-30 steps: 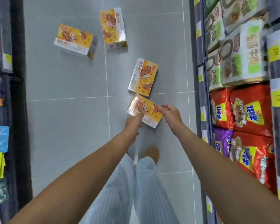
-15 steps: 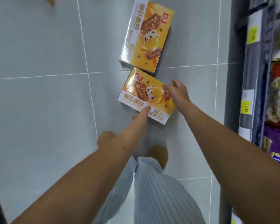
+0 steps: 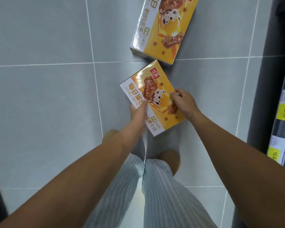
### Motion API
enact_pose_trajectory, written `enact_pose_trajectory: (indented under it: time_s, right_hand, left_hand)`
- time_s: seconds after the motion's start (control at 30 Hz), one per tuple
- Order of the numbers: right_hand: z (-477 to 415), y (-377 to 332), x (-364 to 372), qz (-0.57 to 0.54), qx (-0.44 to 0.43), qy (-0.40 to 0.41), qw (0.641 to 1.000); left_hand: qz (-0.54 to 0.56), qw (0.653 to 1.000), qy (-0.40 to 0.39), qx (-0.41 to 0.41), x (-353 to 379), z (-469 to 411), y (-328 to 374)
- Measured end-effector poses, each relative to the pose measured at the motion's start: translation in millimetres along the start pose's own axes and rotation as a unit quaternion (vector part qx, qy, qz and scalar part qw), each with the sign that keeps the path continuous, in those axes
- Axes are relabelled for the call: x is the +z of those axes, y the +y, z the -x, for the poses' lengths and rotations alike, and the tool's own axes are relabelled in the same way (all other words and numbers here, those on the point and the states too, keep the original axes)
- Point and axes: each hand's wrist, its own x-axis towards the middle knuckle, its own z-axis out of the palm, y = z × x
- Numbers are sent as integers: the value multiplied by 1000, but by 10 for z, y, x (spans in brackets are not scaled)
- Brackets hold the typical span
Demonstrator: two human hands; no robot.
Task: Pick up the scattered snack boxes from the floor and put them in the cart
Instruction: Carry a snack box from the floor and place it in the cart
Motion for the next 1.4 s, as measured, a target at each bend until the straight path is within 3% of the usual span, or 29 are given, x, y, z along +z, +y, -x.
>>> enact_pose_trajectory:
  time_s: [0.2, 0.37, 0.8, 0.93, 1.4]
  right_hand:
    - [-44, 151, 158, -35, -40, -37, 998]
    - [-61, 98, 88, -57, -18, -75, 995]
    - [853, -833, -209, 85, -46, -171, 980]
    - [1396, -1022, -316, 57, -54, -162, 984]
    - [3602, -1880, -621, -123, -120, -129, 977]
  left_hand:
    - [19, 993, -78, -86, -151, 31, 100]
    - [21, 985, -148, -83, -206, 220, 149]
    - [97, 988, -52, -110, -416, 1406, 173]
    - [130, 988, -51, -64, -566, 1877, 450]
    - [44, 991, -6, 127, -1287, 3887, 1435]
